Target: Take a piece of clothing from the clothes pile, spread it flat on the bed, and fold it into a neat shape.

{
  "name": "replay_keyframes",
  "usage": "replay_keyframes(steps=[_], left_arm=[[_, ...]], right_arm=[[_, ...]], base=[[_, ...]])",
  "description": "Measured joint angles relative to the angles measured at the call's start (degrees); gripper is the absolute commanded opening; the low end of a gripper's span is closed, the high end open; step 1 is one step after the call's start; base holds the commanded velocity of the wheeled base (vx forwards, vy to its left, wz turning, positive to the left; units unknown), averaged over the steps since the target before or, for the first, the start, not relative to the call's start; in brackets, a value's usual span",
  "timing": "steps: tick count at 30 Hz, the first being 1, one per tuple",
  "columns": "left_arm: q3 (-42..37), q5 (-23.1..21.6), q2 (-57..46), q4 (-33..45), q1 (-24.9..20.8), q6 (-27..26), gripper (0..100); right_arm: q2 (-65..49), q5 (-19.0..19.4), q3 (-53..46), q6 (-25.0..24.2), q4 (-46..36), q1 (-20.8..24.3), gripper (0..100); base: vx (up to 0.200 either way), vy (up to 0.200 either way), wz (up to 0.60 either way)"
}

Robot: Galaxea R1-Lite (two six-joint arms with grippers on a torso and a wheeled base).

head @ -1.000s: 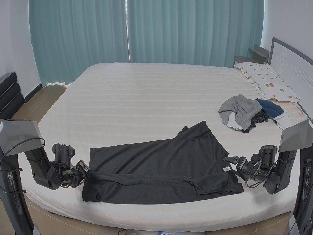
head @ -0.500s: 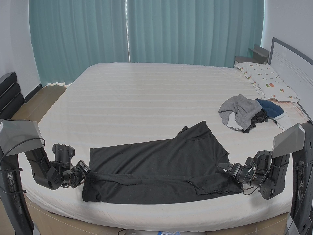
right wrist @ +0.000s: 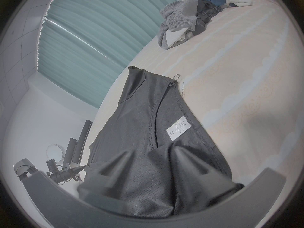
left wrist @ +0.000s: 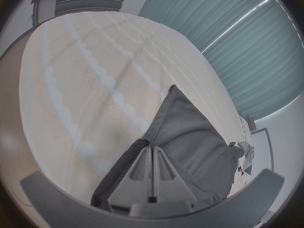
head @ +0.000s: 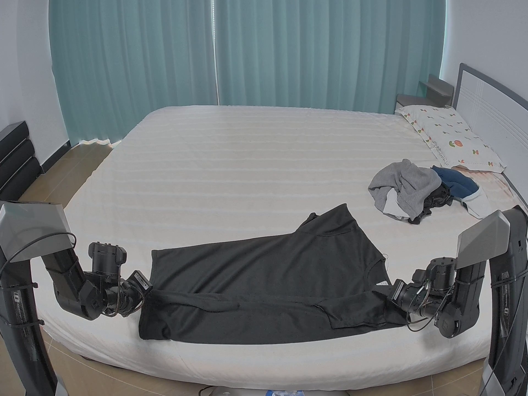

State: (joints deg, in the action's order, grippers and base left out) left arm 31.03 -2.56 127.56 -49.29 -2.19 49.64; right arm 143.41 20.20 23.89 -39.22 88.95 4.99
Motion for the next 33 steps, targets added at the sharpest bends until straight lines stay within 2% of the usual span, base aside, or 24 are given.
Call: replay_keyframes(steps=[10, 23, 29, 33], left_arm=[[0.0, -0.1, -0.1, 0.0, 0.0, 0.0, 0], [-3.0, -0.1, -4.8, 1.3, 0.0, -0.5, 0], [-3.8, 0.0, -9.8, 8.6, -0.1, -2.9, 0], [-4.0, 0.0, -14.1, 14.0, 0.0, -5.7, 0]], right_arm=[[-1.5, 0.2, -1.4, -0.8, 0.0, -0.9, 0], [-9.7, 4.6, -8.3, -2.7, 0.0, -2.9, 0], [-15.5, 8.3, -11.6, -4.9, 0.0, -4.3, 0], [-19.0, 9.3, -13.6, -5.1, 0.0, -4.9, 0]], base=[[0.000, 0.000, 0.00], [0.000, 0.000, 0.00], [0.000, 0.000, 0.00], [0.000, 0.000, 0.00]])
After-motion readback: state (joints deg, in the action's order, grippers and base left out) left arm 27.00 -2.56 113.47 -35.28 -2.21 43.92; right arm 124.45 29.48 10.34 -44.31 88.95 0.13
